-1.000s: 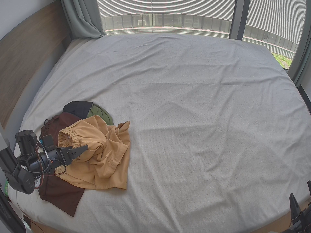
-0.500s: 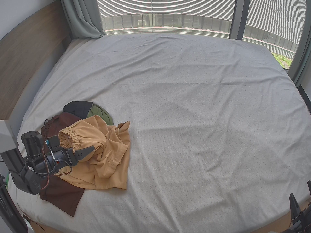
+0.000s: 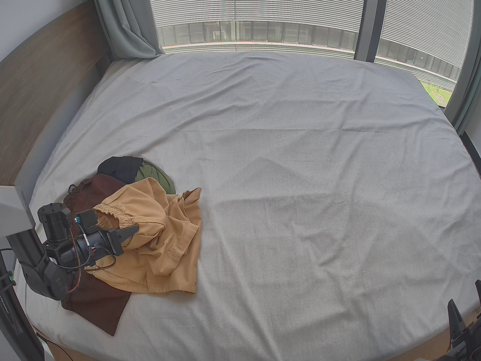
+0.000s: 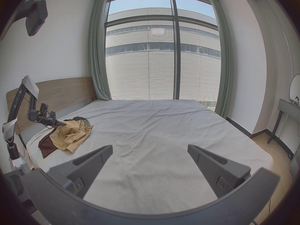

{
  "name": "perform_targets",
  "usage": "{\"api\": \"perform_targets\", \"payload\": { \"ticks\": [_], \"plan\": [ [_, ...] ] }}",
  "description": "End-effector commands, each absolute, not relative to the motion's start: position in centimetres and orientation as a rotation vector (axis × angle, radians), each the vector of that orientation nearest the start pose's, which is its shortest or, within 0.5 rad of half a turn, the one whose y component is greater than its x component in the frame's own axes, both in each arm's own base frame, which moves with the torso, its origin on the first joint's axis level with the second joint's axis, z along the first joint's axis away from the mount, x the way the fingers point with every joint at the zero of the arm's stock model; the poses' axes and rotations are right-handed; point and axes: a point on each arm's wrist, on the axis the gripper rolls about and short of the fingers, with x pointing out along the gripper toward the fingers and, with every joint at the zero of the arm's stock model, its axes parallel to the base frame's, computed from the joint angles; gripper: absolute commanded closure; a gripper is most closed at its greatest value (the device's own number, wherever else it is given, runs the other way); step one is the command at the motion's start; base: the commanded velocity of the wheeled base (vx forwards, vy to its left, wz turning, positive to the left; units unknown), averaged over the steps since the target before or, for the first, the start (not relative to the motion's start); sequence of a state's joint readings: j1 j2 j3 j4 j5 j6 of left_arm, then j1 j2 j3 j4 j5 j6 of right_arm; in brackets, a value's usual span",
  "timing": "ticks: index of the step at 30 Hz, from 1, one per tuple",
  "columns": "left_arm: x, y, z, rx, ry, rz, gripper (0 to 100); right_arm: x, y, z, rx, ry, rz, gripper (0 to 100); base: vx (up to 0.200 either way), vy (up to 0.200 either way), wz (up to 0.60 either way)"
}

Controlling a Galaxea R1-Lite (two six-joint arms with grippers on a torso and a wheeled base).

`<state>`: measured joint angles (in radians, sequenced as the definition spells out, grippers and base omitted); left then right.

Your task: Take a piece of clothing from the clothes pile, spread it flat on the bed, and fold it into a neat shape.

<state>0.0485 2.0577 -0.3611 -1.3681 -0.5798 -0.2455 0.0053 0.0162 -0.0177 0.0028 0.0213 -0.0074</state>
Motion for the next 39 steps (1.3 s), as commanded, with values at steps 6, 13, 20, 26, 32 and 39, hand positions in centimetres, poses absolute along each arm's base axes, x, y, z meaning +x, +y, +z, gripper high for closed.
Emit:
{"api": "perform_targets", "payload": {
  "ticks": [6, 13, 20, 26, 32, 39],
  "plan": [
    [28.2, 0.2, 4.7, -0.352, 0.373, -0.484, 100, -2.2, 0.0, 7.6, -0.008, 0.009, 0.028, 0, 0.0, 0.0, 0.0],
    [26.2, -0.1, 6.5, -0.403, 0.325, -0.47, 100, -2.2, 0.0, 7.6, -0.008, 0.009, 0.028, 0, 0.0, 0.0, 0.0],
    [24.2, -0.3, 7.9, -0.456, 0.316, -0.461, 100, -2.2, 0.0, 7.6, -0.008, 0.009, 0.026, 0, 0.0, 0.0, 0.0],
    [23.3, -0.7, 8.1, -0.454, 0.316, -0.48, 100, -2.2, 0.0, 7.6, -0.009, 0.009, 0.026, 0, 0.0, 0.0, 0.0],
    [22.6, -1.1, 9.1, -0.452, 0.265, -0.496, 100, -2.2, 0.0, 7.6, -0.009, 0.008, 0.026, 0, 0.0, 0.0, 0.0],
    [22.4, -1.1, 10.2, -0.445, 0.218, -0.506, 100, -2.3, 0.0, 7.6, -0.009, 0.008, 0.026, 0, 0.0, 0.0, 0.0]
  ]
}}
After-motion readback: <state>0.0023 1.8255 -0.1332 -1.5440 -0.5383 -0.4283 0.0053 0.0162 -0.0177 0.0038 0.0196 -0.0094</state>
